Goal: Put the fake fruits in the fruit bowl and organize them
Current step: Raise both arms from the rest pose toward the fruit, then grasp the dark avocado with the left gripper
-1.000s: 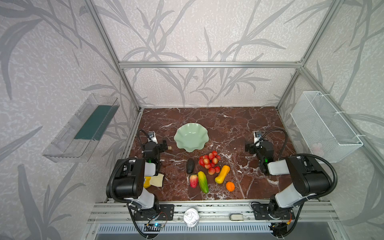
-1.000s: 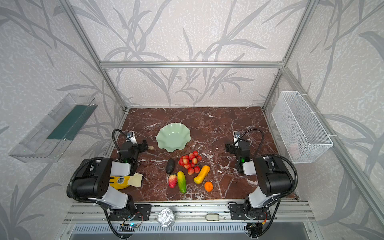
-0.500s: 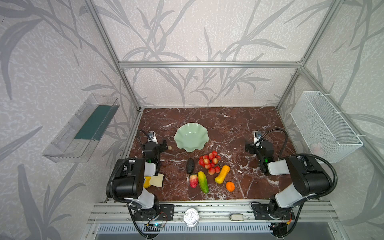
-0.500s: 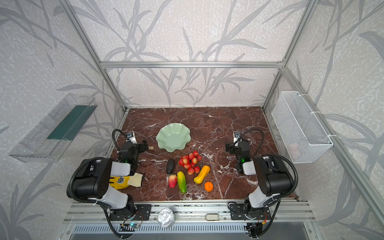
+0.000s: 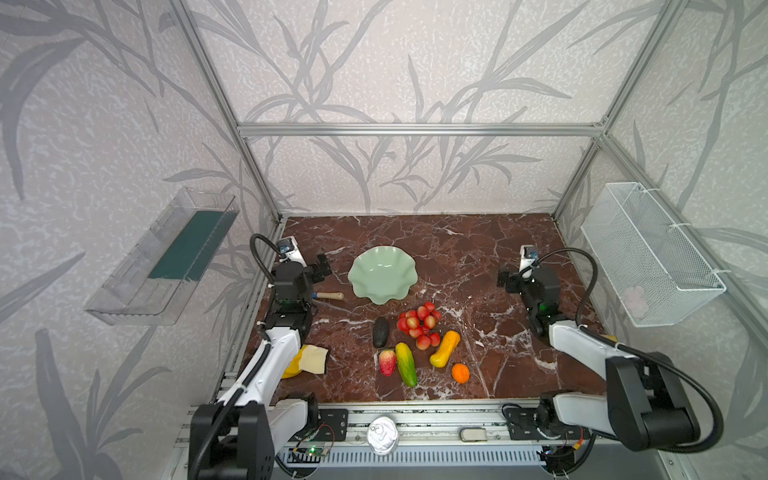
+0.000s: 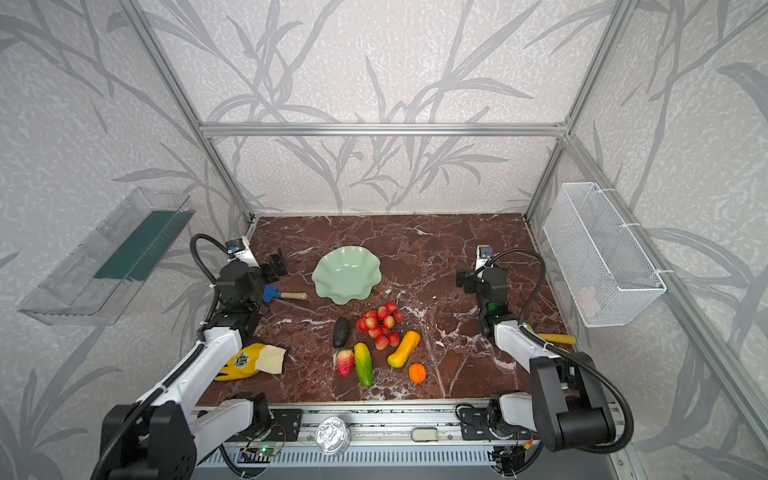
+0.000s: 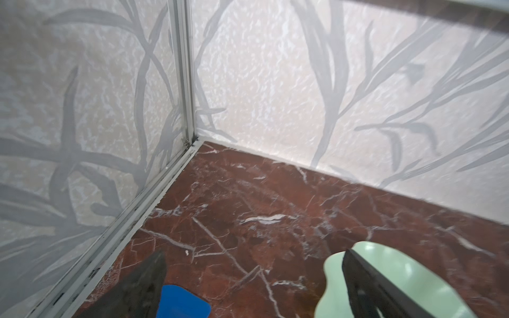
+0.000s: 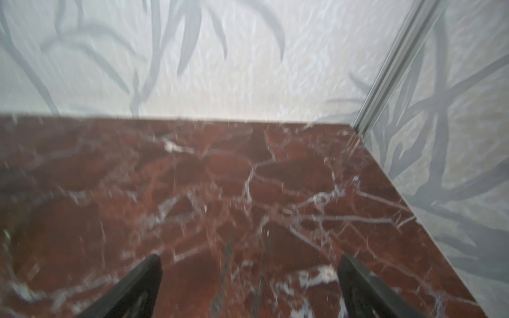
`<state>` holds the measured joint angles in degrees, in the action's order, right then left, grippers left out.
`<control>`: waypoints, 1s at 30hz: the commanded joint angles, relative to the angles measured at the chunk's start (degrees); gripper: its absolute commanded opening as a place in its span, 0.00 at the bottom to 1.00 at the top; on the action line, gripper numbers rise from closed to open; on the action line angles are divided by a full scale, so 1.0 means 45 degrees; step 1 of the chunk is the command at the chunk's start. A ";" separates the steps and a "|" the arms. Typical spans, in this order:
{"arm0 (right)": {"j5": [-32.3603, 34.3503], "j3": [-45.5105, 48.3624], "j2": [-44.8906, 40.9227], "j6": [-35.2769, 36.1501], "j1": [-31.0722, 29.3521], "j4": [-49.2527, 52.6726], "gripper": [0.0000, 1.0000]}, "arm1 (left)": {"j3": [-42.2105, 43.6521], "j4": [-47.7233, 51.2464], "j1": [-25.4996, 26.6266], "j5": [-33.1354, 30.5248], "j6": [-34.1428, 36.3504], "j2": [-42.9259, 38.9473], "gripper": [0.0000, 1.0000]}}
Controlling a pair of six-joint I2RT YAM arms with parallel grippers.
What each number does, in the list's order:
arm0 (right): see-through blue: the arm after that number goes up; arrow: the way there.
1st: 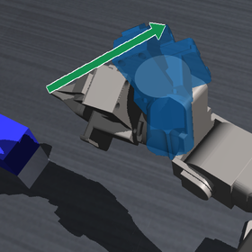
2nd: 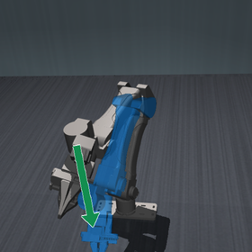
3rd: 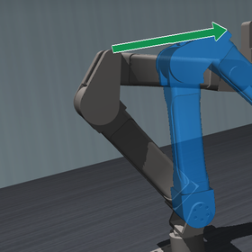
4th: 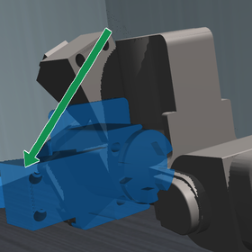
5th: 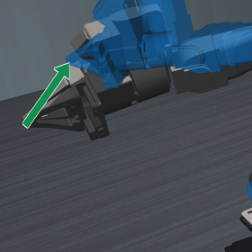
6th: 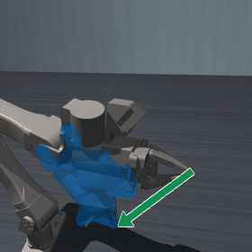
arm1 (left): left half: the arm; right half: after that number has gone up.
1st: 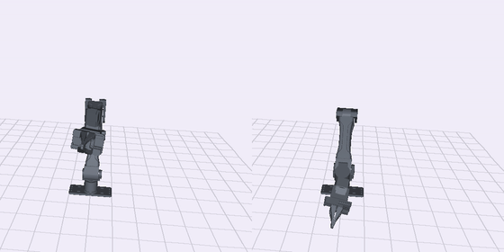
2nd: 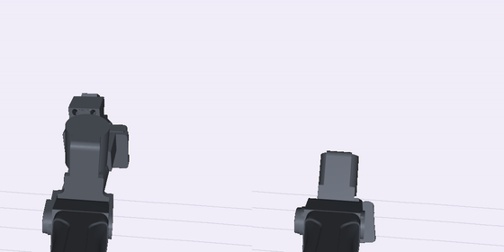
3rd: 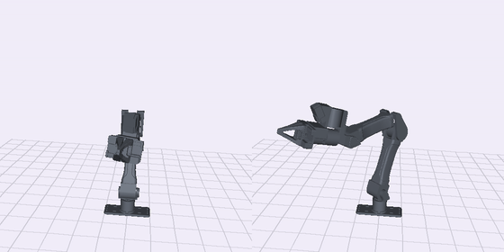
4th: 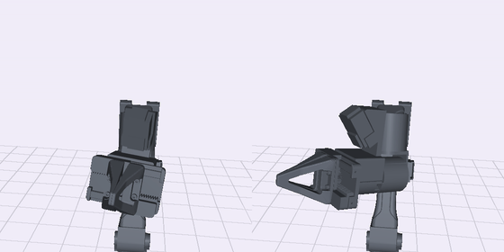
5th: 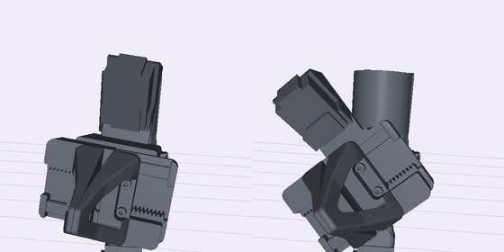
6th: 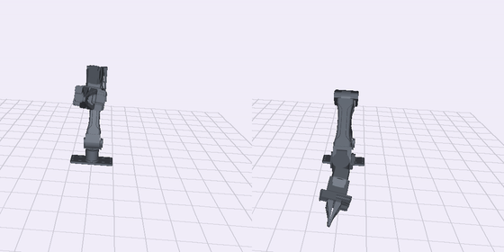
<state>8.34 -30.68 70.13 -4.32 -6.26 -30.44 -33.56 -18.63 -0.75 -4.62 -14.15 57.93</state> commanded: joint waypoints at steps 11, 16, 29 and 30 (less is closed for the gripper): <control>-0.2820 -0.1028 -0.1665 -0.3042 0.0121 0.6069 1.00 | -0.1784 0.9674 0.0736 0.4832 -0.2792 -0.0766 0.79; -0.3316 -0.0981 -0.1466 -0.3203 0.0124 0.6675 0.99 | -0.2199 1.1547 0.3803 0.2744 -0.2660 -0.0506 0.77; -0.3756 -0.1317 -0.0395 -0.3629 0.0122 0.6646 0.99 | -0.0657 0.9949 0.6313 0.2348 -0.4665 0.0781 0.78; -0.3815 -0.1327 -0.0326 -0.3703 0.0122 0.6639 0.99 | -0.0667 0.9711 0.6392 0.2462 -0.4714 0.1006 0.79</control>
<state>-7.31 -34.96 67.96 -19.94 -5.93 -0.95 -36.91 27.79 27.24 7.38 -32.80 60.99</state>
